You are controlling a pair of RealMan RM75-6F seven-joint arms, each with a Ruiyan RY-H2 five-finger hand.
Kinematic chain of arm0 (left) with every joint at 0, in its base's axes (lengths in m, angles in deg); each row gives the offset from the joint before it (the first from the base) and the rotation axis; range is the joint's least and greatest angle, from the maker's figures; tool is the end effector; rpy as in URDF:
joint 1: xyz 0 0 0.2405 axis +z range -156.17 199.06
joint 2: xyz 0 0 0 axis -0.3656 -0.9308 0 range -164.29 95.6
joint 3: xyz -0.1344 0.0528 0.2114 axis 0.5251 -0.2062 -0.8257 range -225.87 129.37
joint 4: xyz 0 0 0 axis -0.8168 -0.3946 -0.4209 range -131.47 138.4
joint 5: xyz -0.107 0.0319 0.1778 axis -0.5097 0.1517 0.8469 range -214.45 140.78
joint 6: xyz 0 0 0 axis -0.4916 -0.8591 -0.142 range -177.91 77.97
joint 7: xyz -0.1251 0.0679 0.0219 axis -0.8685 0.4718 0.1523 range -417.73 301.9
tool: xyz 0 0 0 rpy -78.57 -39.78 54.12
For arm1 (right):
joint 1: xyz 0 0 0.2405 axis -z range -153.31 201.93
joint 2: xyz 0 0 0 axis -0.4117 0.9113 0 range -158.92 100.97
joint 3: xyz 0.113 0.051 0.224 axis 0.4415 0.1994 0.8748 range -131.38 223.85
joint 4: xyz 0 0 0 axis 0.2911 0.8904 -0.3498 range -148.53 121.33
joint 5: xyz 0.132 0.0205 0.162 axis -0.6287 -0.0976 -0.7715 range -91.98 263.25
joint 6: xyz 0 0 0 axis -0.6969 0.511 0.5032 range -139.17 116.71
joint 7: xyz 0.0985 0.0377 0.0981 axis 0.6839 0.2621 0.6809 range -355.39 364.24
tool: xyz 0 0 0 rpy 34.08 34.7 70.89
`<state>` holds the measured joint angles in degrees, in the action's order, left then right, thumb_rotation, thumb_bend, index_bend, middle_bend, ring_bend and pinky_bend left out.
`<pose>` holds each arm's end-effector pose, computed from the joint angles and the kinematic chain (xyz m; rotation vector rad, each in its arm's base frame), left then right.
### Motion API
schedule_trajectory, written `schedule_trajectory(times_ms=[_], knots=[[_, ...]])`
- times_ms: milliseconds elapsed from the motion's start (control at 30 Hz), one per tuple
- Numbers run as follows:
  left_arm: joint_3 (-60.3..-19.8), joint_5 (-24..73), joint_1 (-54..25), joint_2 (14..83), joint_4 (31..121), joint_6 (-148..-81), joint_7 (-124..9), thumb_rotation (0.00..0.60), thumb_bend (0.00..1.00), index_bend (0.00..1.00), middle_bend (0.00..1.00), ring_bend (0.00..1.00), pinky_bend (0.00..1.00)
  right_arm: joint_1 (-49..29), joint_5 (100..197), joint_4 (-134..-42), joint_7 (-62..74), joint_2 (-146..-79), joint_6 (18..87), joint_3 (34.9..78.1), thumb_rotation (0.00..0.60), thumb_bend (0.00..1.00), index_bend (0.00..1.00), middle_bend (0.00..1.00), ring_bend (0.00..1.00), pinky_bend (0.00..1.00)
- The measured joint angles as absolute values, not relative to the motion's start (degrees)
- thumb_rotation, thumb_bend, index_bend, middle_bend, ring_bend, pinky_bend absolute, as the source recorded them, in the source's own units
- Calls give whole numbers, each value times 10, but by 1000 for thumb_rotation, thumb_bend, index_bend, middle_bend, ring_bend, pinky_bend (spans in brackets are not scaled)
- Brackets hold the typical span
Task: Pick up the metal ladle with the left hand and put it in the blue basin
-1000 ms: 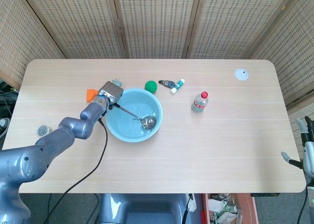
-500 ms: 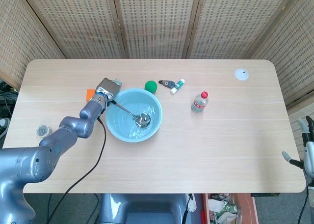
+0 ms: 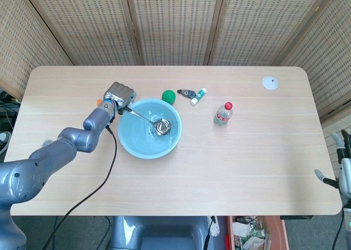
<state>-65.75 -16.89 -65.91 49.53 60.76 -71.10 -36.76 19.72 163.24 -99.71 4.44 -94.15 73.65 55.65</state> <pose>-0.0857 0.5043 0.0371 -1.9992 -0.7468 -0.2797 -0.3405 -0.2022 0.1907 1.2011 -0.8201 0.8471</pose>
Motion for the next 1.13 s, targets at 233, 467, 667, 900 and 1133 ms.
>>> schedule_trajectory(times_ms=[233,467,667,900,1133], knots=[[-667,-190,-683,445,662,-721,-365,600,620,882,1000,972,1000,196,1635,-1001,36,-944,736,555,600,0,0,0,0,0],[-682,-229,-716,397,716,-716,-370,600,619,882,1000,965,1000,197,1633,-1002,34,-943,738,556,600,0,0,0,0,0],[-708,-262,-754,368,748,-710,-371,600,620,884,1000,965,1000,197,1632,-1003,29,-945,737,555,600,0,0,0,0,0],[-762,-310,-820,344,783,-700,-365,600,620,886,1000,965,1000,196,1631,-1003,24,-946,736,555,600,0,0,0,0,0],[-801,-341,-863,334,820,-702,-379,600,620,886,1000,963,1000,196,1632,-1003,25,-946,737,555,600,0,0,0,0,0]])
